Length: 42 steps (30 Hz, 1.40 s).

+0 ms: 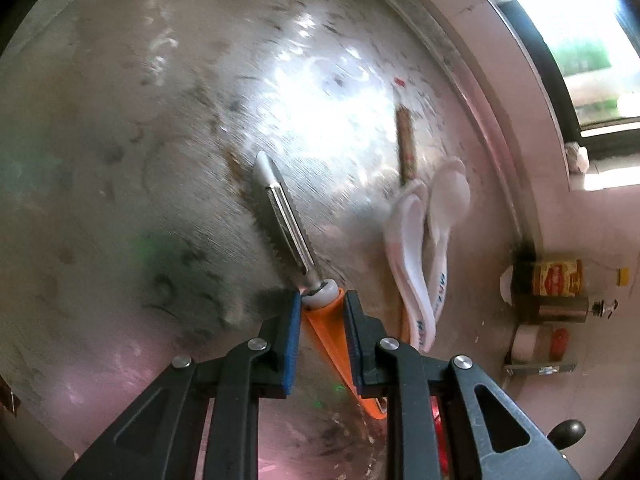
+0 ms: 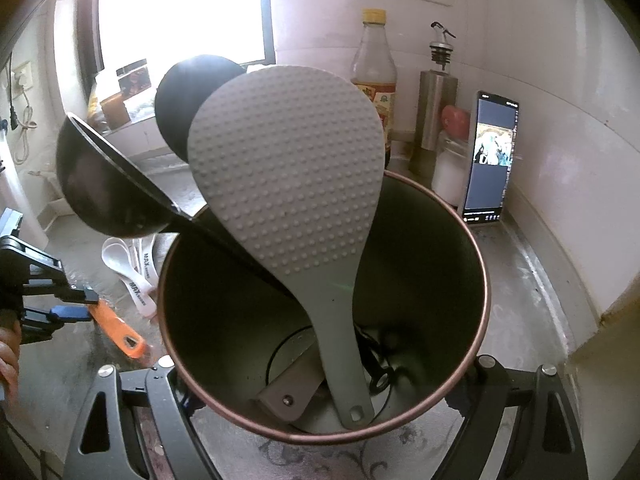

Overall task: Organize utensils
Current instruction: 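Close the left gripper on the orange peeler handle, then lift the orange peeler off the counter with the left gripper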

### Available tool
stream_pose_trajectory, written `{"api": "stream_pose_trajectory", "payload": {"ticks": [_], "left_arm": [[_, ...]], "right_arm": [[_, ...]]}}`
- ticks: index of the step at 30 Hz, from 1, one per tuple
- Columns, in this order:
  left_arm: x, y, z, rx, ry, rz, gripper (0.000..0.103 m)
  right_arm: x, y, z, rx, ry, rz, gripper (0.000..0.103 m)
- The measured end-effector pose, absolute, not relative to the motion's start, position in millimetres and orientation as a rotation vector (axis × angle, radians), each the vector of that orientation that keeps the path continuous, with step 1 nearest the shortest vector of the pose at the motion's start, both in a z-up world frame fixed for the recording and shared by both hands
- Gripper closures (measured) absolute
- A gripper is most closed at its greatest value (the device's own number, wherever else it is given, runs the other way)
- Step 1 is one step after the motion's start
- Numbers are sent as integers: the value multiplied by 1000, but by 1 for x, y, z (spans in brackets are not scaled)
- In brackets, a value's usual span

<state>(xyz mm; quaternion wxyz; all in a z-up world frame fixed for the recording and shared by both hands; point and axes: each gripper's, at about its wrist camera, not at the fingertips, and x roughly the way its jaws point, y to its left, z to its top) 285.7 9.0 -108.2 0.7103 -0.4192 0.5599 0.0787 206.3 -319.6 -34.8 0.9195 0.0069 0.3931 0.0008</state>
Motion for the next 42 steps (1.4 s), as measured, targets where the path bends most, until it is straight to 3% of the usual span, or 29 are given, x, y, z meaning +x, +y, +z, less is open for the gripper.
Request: {"api": "stream_pose_trajectory", "payload": {"ticks": [18, 37, 42], "left_arm": [[330, 26, -107, -825, 1365, 246, 78], [387, -13, -98, -414, 1441, 297, 76], [391, -15, -99, -422, 1460, 279, 75]], "right_arm": [[208, -320, -35, 29, 814, -23, 13], [208, -322, -36, 32, 811, -15, 13], [208, -321, -36, 35, 810, -14, 13]]}}
